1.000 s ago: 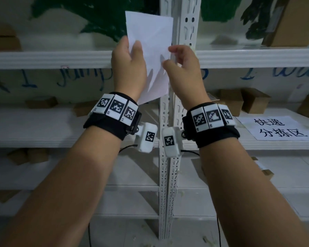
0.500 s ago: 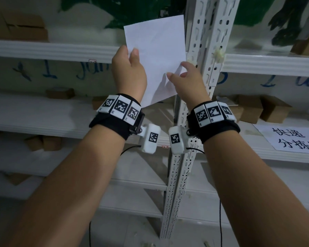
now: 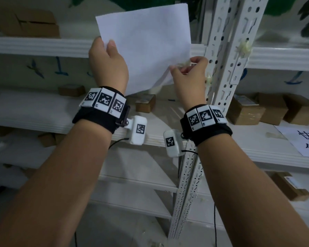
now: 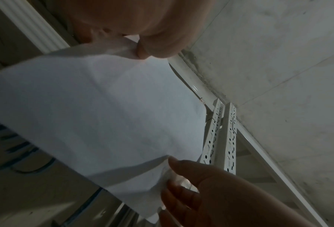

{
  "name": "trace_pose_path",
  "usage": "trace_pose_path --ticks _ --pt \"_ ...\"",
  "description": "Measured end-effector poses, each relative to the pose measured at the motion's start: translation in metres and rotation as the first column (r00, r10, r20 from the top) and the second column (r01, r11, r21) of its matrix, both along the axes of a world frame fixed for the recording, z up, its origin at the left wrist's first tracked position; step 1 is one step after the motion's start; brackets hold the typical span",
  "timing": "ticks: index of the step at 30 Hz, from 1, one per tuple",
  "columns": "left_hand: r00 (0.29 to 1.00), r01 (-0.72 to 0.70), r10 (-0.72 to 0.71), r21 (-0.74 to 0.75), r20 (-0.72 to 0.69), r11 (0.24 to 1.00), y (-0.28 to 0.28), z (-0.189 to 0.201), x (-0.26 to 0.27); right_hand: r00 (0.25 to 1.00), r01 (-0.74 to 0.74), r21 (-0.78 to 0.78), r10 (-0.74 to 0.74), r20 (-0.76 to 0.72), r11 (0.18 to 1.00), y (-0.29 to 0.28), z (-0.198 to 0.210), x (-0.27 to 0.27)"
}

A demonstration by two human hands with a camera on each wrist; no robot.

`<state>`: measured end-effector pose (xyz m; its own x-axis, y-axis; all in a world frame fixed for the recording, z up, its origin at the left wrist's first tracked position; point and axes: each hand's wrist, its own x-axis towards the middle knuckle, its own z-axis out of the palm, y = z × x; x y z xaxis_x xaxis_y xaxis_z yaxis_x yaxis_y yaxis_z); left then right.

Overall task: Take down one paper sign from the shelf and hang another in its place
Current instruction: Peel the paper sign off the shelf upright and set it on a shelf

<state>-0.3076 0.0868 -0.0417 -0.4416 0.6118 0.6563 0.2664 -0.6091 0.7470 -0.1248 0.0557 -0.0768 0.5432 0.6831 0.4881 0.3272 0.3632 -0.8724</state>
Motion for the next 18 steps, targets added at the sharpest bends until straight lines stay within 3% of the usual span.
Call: trace_pose_path --ticks 5,8,13,18 --pt "1.0 -0.026 0.026 -0.024 -0.005 0.999 0.007 -0.002 -0.001 0.977 0.182 0.035 -0.185 0.109 0.983 0.009 -0.003 -0.003" --pt "0.998 0.001 0.001 -0.029 0.06 1.0 0.012 -0.004 0.002 0.953 0.215 0.032 -0.217 0.209 0.976 0.013 -0.004 -0.006" --pt "0.999 0.046 -0.043 -0.193 0.016 0.98 -0.006 -0.006 0.032 0.993 0.016 0.072 -0.024 0.114 0.997 0.014 -0.003 -0.024" --pt "0.968 0.228 -0.245 -0.223 -0.053 0.948 -0.021 -0.001 0.061 0.992 -0.04 0.091 0.029 0.123 0.995 0.014 -0.002 -0.035"
